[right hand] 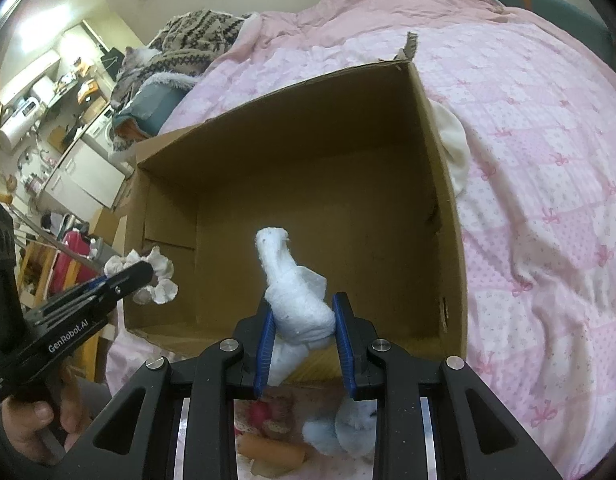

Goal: Organize soft objects
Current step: 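Carry both items into the box and open both tools to release them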

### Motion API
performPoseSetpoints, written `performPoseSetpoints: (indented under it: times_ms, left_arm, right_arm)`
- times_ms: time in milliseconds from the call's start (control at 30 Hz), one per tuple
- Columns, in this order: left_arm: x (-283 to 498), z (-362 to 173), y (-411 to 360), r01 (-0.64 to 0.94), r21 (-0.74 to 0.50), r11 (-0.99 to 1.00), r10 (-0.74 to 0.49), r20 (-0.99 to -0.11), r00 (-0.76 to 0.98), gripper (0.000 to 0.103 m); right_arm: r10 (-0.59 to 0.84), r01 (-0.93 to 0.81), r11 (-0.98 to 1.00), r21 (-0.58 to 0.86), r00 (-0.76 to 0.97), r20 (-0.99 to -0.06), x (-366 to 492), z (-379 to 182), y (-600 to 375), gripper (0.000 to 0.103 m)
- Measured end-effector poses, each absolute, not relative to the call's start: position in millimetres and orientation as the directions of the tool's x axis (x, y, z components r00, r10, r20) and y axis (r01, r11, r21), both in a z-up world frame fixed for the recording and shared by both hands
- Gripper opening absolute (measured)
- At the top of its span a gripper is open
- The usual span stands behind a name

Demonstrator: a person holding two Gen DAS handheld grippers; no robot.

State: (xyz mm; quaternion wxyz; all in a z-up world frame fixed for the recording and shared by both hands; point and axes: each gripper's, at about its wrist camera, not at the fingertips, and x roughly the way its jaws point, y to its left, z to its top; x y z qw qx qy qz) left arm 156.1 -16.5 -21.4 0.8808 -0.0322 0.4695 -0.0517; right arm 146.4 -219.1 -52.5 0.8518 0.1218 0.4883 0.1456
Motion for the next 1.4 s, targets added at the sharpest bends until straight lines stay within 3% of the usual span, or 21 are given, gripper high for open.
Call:
performPoseSetpoints:
  times_ms: [800,1300,1333,1400]
  left_arm:
    - [153,-30,-27,0.082,-0.105,0.991,-0.133,-0.835,0.534,0.017]
    - [153,-26,-29,0.086,-0.097,0.992,-0.128,-0.832,0.540,0.029]
    - [153,-26,-30,0.084,-0.096,0.992,-0.126,-0.831,0.542,0.032]
    - [153,-24,-30,0.083,-0.092,0.992,-0.122,-0.827,0.549,0.042]
  right_arm:
    - [0.342,-0.159,0.940,0.303,0.439,-0.831,144,-63,-207,0.030]
    - [0.376,-0.164,0.926,0.339,0.460,-0.805,142,-57,-213,0.031]
    - [0.379,-0.164,0.925,0.343,0.462,-0.802,141,-57,-213,0.035]
    - [0.381,-0.157,0.924,0.349,0.476,-0.793,140,-54,-216,0.064]
